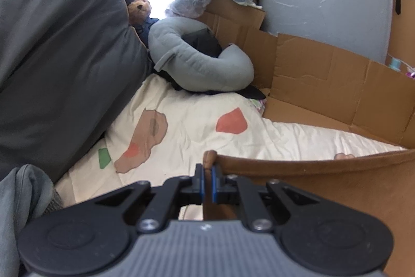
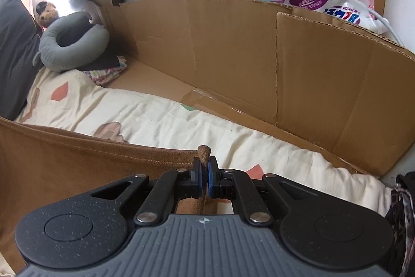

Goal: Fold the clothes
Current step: 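Lift the pinched end with both tools and fold it over the shirt, then lower the folded end and open both tools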

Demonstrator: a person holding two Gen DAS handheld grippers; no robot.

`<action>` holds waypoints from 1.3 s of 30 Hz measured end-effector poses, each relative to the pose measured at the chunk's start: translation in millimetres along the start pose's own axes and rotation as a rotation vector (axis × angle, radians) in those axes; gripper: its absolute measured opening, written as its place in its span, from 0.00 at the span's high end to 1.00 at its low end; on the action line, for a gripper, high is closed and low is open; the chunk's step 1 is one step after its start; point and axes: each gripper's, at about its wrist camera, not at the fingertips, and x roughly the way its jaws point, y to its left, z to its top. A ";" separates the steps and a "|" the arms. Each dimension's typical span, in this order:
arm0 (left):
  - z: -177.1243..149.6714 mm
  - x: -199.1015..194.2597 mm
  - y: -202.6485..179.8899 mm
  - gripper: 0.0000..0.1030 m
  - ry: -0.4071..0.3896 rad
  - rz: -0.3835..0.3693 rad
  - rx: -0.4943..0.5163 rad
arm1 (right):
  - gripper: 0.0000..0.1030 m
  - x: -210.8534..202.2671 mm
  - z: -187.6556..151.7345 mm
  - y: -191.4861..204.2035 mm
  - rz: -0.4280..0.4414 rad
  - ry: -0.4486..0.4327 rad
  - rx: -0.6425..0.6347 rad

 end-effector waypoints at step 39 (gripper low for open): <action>-2.6 123.1 -8.7 0.95 0.298 0.062 0.084 | 0.98 109.5 30.7 -8.0 -0.085 0.219 -0.017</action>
